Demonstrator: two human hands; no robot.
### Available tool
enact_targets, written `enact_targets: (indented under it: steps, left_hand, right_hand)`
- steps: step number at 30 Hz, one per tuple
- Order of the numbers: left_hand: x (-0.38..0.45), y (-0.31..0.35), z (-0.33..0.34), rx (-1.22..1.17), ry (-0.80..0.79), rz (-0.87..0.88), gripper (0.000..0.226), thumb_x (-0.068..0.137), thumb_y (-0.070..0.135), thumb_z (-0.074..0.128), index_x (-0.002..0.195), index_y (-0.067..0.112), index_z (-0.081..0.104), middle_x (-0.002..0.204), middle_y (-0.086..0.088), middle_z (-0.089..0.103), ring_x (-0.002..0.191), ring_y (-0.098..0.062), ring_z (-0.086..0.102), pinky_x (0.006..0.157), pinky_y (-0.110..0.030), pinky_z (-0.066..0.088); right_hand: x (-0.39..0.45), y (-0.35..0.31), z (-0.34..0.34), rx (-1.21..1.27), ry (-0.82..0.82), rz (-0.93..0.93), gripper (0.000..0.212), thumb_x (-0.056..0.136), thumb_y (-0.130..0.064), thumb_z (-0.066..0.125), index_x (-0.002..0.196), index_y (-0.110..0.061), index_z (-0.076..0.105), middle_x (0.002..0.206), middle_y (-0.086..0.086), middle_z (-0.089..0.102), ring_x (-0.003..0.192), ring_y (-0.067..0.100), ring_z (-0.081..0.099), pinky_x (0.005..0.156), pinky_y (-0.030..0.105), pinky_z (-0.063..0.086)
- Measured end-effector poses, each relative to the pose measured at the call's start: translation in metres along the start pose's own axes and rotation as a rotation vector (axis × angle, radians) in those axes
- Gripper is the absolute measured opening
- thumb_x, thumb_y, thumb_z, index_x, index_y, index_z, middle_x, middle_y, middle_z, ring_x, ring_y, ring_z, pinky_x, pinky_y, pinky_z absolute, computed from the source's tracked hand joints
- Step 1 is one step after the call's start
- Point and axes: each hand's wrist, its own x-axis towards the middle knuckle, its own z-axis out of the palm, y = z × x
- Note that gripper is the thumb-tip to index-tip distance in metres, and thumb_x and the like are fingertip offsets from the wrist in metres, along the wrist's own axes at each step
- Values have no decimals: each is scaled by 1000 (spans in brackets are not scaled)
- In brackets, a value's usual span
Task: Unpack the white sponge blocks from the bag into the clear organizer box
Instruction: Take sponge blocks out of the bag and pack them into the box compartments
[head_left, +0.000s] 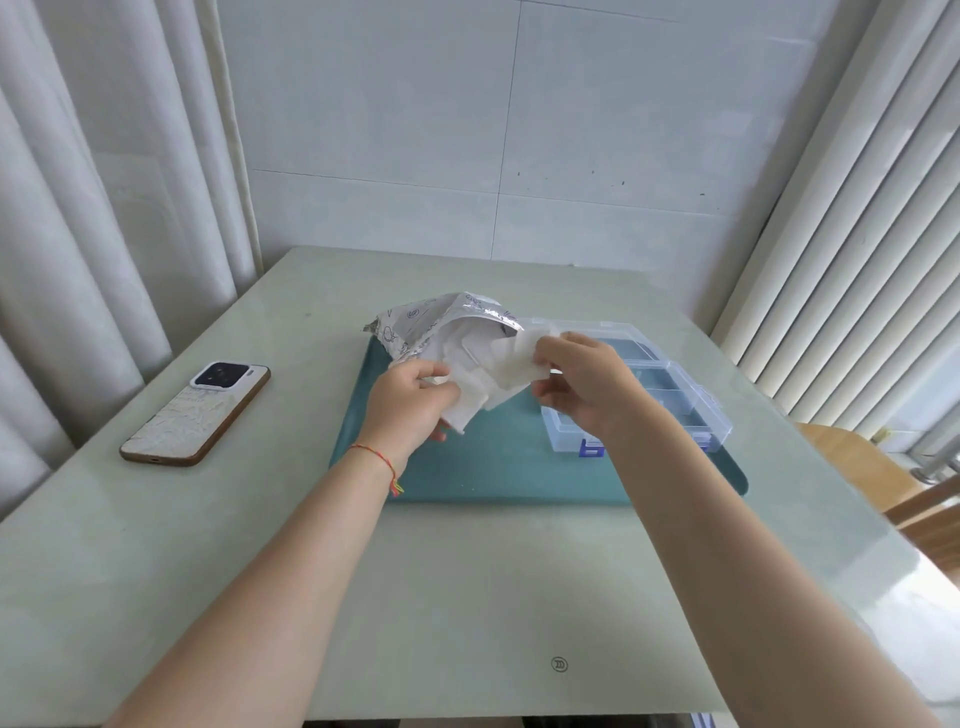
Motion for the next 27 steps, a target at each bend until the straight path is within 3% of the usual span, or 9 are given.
enact_targets:
  steps: [2, 6, 9, 13, 17, 19, 22, 24, 27]
  left_hand:
    - [0, 5, 2, -91, -49, -36, 21, 88, -1, 62, 105, 9, 67, 84, -4, 63, 58, -17, 60, 51, -25, 55]
    - [4, 17, 8, -259, -102, -112, 8, 90, -1, 62, 92, 3, 69, 76, -10, 69, 63, -20, 65, 60, -29, 60]
    - [7, 28, 16, -315, -131, -146, 9, 92, 2, 57, 90, 2, 66, 75, -11, 63, 63, -22, 62, 58, -31, 59]
    - [-1, 32, 21, -456, -361, -211, 26, 97, 14, 43, 107, 8, 65, 90, -11, 65, 75, -21, 64, 64, -34, 59]
    - [-8, 26, 25, -673, -534, -289, 49, 93, 43, 47, 123, 8, 63, 110, -16, 67, 99, -34, 64, 85, -47, 56]
    - [-10, 24, 28, -671, -520, -302, 51, 91, 47, 52, 122, 9, 64, 107, -13, 69, 97, -32, 67, 81, -44, 59]
    - [-14, 22, 31, -695, -459, -336, 32, 95, 36, 54, 104, 9, 68, 89, -8, 71, 77, -24, 69, 72, -34, 59]
    - [-14, 20, 31, -721, -431, -366, 25, 94, 32, 56, 97, 10, 69, 84, -7, 71, 71, -22, 68, 68, -32, 58]
    - [-15, 18, 29, -702, -425, -389, 23, 93, 31, 57, 92, 12, 68, 82, -7, 67, 68, -22, 64, 62, -31, 55]
  right_hand:
    - [1, 0, -10, -14, -38, -12, 24, 85, 2, 58, 70, -13, 46, 66, 7, 49, 43, 17, 40, 42, 23, 34]
    - [2, -2, -20, -112, -160, -49, 16, 86, -1, 63, 98, -9, 57, 76, 10, 54, 42, 14, 30, 39, 21, 27]
    - [5, -4, -21, -164, -215, -107, 11, 89, -4, 62, 99, -8, 59, 70, 8, 54, 42, 14, 30, 39, 20, 24]
    - [3, -3, -15, -225, -241, -188, 11, 89, -9, 68, 85, -10, 58, 50, -5, 49, 39, 13, 30, 42, 21, 24]
    - [-5, 4, -4, -211, -154, -238, 18, 87, -14, 73, 81, -9, 56, 45, -10, 48, 36, 10, 37, 39, 19, 27]
    - [-8, 8, 2, -266, -86, -282, 22, 85, -18, 75, 76, -11, 56, 51, -8, 53, 41, 10, 46, 41, 21, 36]
    - [-12, 13, 9, -534, -2, -418, 24, 83, -29, 76, 73, -15, 60, 69, -3, 61, 58, 13, 58, 59, 28, 48]
    - [-13, 16, 10, -678, 51, -474, 22, 84, -35, 73, 76, -18, 62, 78, -3, 58, 67, 15, 59, 64, 28, 46]
    - [-10, 19, 7, -782, 84, -502, 17, 90, -34, 66, 80, -19, 66, 83, -9, 46, 75, 14, 54, 61, 14, 37]
